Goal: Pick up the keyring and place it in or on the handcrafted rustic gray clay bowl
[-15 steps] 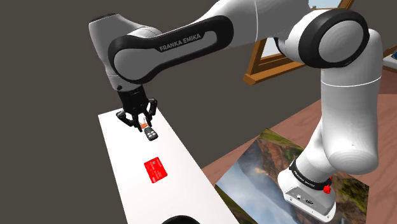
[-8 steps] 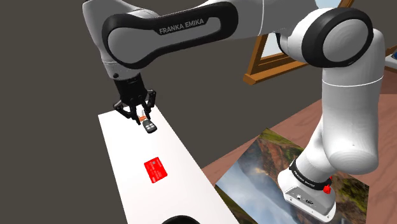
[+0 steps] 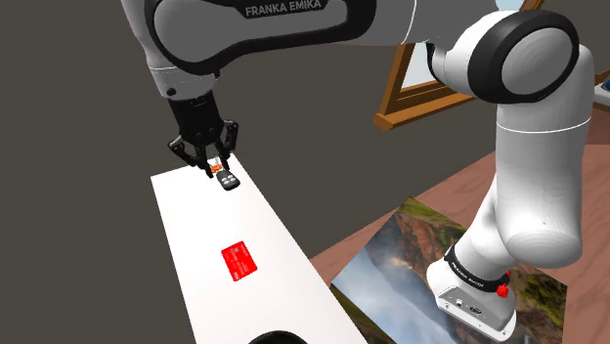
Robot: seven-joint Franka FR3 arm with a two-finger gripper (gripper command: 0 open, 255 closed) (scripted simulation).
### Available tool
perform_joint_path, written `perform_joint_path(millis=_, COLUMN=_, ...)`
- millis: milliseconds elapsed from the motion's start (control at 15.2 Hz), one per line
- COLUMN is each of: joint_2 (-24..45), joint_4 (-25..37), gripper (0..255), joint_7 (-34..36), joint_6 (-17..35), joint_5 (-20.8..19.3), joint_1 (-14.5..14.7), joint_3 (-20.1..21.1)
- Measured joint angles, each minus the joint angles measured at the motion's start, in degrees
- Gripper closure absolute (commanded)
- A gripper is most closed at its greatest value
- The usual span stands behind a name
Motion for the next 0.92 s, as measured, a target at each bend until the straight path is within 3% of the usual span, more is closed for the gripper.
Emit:
perform_joint_path(millis=330, joint_2=-0.34, joint_4=2.82, gripper=255, joint_7=0.41, joint_6=-3.11, joint_5=0.14, joint_1=0.54, joint_3=0.24)
perform_joint_path(millis=924, joint_2=-12.21, joint_4=-13.23, gripper=255, joint_7=6.95, joint_6=2.02, joint_5=5.04, joint_1=2.39, joint_3=3.79)
